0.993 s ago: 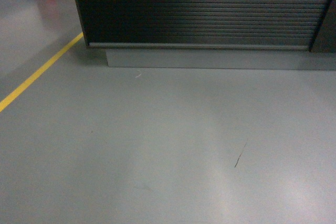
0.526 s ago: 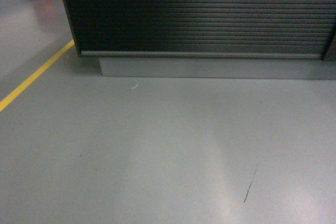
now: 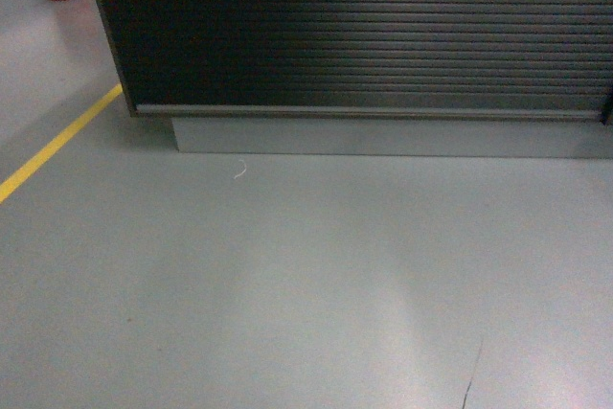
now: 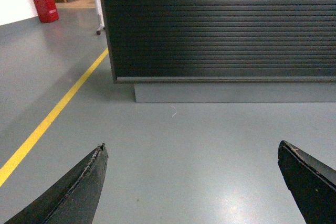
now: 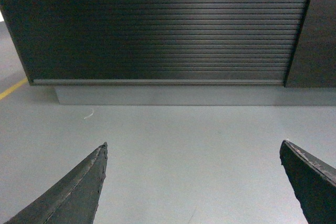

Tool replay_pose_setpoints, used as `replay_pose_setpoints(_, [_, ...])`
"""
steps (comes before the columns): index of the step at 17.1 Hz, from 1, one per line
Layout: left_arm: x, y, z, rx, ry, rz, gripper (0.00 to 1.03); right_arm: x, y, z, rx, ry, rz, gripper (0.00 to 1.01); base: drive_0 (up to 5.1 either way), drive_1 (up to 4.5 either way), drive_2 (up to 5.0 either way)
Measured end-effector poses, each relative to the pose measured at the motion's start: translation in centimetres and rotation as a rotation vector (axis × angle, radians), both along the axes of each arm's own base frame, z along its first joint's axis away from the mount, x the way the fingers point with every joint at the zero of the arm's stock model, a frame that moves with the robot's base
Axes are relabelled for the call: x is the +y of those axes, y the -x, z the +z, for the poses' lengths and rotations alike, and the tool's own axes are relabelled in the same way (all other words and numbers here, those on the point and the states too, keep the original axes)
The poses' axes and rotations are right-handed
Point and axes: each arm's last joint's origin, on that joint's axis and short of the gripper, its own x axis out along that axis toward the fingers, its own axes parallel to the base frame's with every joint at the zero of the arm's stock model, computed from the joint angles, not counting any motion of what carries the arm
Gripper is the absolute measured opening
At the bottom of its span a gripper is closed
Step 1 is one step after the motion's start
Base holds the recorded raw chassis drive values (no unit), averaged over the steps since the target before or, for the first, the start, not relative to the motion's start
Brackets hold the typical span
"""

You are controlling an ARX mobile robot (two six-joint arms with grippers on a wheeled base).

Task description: Place dark red mango on scale at checkout

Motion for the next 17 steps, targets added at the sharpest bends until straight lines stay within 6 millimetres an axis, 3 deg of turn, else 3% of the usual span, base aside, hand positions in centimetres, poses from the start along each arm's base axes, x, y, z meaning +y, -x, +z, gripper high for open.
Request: replay_pose_setpoints(17, [0.00,0.00,0.01,-0.002,0.000,0.000,0.98,0.00,0.00,-0.03,0.003,0.000,0.000,0.98,0.0,3.23,-3.2])
